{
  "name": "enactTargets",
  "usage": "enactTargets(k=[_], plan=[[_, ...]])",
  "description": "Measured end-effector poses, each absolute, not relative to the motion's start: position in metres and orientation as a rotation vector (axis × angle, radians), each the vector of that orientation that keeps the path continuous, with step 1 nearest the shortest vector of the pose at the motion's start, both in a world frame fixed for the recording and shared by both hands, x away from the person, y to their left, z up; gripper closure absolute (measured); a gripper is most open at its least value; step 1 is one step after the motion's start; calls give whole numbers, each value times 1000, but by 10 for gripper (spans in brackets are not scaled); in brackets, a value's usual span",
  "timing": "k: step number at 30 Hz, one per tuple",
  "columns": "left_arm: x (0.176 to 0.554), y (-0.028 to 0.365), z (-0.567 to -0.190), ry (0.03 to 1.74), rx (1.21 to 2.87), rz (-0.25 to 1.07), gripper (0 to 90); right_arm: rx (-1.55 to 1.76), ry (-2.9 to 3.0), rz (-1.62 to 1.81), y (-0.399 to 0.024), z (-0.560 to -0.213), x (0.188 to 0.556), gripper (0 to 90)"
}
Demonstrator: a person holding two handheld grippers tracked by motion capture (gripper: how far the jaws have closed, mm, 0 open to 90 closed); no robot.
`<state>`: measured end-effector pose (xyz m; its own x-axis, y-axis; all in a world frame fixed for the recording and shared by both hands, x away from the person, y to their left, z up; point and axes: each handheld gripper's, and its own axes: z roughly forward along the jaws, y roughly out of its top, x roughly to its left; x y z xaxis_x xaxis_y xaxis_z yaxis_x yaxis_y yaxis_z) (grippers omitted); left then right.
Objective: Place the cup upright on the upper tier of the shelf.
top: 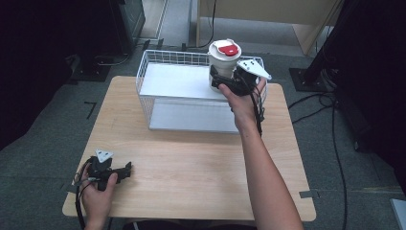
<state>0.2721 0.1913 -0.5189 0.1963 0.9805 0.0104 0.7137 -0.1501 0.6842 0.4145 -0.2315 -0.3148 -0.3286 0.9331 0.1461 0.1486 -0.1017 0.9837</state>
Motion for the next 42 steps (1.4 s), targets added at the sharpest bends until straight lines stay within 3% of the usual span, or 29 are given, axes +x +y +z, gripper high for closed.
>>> enactTargets(k=[42], plan=[[272,191,-519,1575,1932,636,0,1170,1465,1514,-291,-356,302,0]])
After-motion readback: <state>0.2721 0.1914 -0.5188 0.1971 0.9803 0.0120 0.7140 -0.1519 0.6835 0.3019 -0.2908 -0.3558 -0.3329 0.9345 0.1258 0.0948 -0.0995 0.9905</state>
